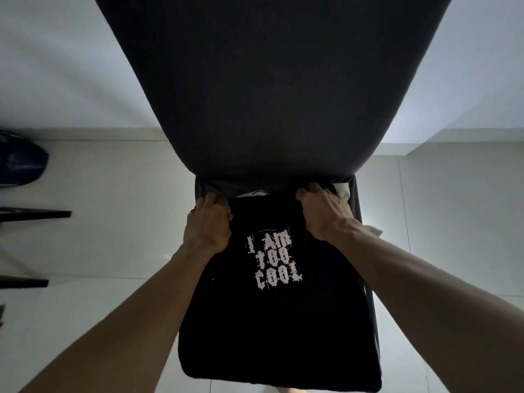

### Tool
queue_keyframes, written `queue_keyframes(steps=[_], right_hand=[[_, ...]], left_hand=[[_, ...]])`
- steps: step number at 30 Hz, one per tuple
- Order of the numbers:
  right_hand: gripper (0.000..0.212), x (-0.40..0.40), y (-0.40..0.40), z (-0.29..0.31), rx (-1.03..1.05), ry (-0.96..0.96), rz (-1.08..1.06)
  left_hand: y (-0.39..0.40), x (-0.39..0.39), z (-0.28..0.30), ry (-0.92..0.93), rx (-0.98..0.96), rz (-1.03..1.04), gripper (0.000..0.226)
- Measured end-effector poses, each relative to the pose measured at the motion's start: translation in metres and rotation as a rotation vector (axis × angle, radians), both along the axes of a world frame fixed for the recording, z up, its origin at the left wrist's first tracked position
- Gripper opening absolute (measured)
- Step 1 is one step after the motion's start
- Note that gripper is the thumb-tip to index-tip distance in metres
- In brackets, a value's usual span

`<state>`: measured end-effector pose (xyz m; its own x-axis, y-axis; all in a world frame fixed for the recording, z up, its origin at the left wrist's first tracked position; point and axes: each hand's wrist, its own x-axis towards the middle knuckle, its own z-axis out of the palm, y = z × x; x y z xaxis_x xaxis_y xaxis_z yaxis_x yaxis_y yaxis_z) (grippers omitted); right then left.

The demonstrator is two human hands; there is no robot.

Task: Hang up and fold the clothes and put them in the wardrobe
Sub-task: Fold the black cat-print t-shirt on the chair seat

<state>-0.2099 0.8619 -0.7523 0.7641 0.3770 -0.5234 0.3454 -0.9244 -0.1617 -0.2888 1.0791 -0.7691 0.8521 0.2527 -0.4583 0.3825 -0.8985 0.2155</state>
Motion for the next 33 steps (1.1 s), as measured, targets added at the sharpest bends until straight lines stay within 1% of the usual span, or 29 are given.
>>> queue_keyframes(steps=[3,5,6,8,9,11,14,17,19,21,23,25,27,29,31,33], right_hand=[[0.057,0.003,0.002,0.007,-0.019,-0.088,0.025],[0.048,0.008,0.002,0.003,-0.062,-0.145,0.077],[0.043,0.01,0.001,0.001,-0.082,-0.169,0.097],[0.037,0.009,-0.004,-0.007,-0.084,-0.202,0.116],[0.037,0.008,-0.007,-0.011,-0.067,-0.214,0.119],[0.04,0.004,-0.014,-0.015,-0.004,-0.214,0.097],[0.035,-0.004,-0.022,-0.004,0.141,-0.239,0.023],[0.019,-0.012,-0.029,0.015,0.26,-0.216,-0.063],[0.011,-0.017,-0.033,0.034,0.37,-0.141,-0.195],[0.006,-0.026,-0.031,0.059,0.494,-0.086,-0.363],[0.002,-0.036,-0.027,0.085,0.606,-0.069,-0.515],[0.003,-0.055,-0.024,0.117,0.673,-0.093,-0.602],[0.004,-0.077,-0.021,0.153,0.718,-0.134,-0.63],[0.004,-0.106,-0.022,0.199,0.741,-0.197,-0.619],[0.005,-0.136,-0.029,0.239,0.74,-0.256,-0.596],[0.006,-0.171,-0.036,0.282,0.711,-0.305,-0.595]], left_hand=[[0.009,0.003,0.005,0.012,-0.04,0.002,0.032],[0.016,0.011,-0.003,0.029,-0.026,-0.033,0.042],[0.019,0.015,-0.007,0.04,0.001,-0.051,0.041],[0.018,0.019,-0.016,0.051,0.084,-0.076,0.027],[0.017,0.019,-0.019,0.044,0.125,-0.082,0.019],[0.013,0.013,-0.022,0.016,0.162,-0.088,0.017],[0.011,-0.005,-0.013,-0.109,0.135,-0.075,0.024],[0.01,-0.027,0.007,-0.138,0.035,-0.072,0.019],[0.011,-0.041,0.027,-0.167,-0.11,-0.041,0.013],[0.012,-0.056,0.057,-0.233,-0.257,0.003,0.013],[0.01,-0.068,0.086,-0.243,-0.359,0.056,0.019],[0.009,-0.084,0.126,-0.221,-0.401,0.035,0.027],[0.014,-0.102,0.161,-0.167,-0.401,-0.046,0.037],[0.022,-0.127,0.199,-0.149,-0.33,-0.148,0.037],[0.029,-0.155,0.231,-0.189,-0.306,-0.15,0.033],[0.035,-0.19,0.268,-0.257,-0.37,-0.119,0.037]])
